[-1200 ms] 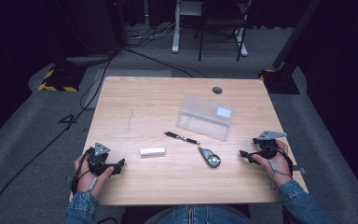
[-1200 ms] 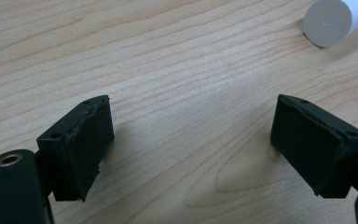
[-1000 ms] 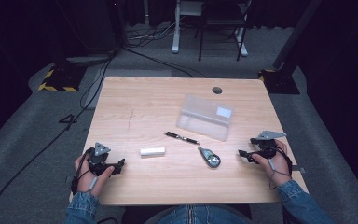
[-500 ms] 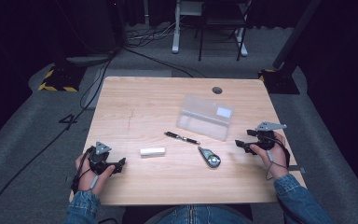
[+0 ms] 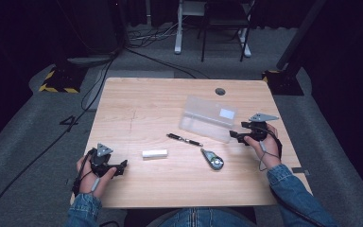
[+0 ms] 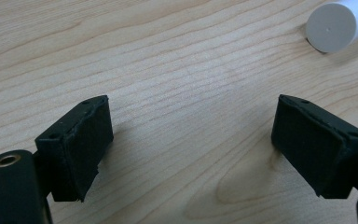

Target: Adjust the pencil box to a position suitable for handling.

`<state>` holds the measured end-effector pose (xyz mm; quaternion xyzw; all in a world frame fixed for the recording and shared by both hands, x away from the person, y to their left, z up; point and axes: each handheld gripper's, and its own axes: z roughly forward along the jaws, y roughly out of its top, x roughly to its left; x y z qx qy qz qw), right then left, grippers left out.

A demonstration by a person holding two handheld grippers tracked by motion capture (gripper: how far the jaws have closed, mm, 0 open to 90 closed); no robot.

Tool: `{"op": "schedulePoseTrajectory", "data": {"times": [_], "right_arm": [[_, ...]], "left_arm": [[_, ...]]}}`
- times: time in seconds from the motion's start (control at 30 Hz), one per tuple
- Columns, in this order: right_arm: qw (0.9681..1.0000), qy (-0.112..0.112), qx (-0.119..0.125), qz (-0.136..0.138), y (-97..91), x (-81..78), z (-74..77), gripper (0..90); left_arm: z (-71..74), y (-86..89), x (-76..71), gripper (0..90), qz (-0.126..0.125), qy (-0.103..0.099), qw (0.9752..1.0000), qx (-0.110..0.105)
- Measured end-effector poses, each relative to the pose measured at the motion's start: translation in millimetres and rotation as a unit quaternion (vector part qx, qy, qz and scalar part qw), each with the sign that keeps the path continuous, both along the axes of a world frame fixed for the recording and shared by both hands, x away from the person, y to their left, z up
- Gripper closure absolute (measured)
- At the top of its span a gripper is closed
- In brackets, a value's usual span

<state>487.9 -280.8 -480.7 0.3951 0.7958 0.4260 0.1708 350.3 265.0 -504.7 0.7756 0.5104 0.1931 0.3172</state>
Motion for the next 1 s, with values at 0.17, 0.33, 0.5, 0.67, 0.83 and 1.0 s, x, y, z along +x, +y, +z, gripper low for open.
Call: {"op": "schedulePoseTrajectory", "data": {"times": [0.17,0.33,0.5,0.67,0.83,1.0], "right_arm": [[0.9999,0.001,-0.014,0.006,9.3,7.7,-8.6,22.6],[0.9996,0.003,-0.023,0.014,12.6,9.7,-13.6,22.2],[0.9992,0.010,-0.032,0.020,12.5,9.7,-18.1,21.8],[0.9986,0.015,-0.040,0.032,13.0,9.1,-21.3,25.1],[0.9970,0.012,-0.057,0.051,13.4,7.4,-22.1,27.0],[0.9966,0.012,-0.057,0.058,12.3,4.1,-22.0,26.9]], "left_arm": [[-0.1,-0.1,0.0,12.9,0.000,0.000,1.0000,-0.001],[0.0,0.0,0.0,12.9,0.000,0.000,1.0000,0.000],[0.0,0.0,0.0,12.9,0.000,0.000,1.0000,0.000],[0.0,0.0,0.0,12.9,0.000,0.000,1.0000,0.000],[0.0,0.0,0.0,12.9,0.000,0.000,1.0000,0.000],[0.0,0.0,0.0,12.9,0.000,0.000,1.0000,0.000]]}}
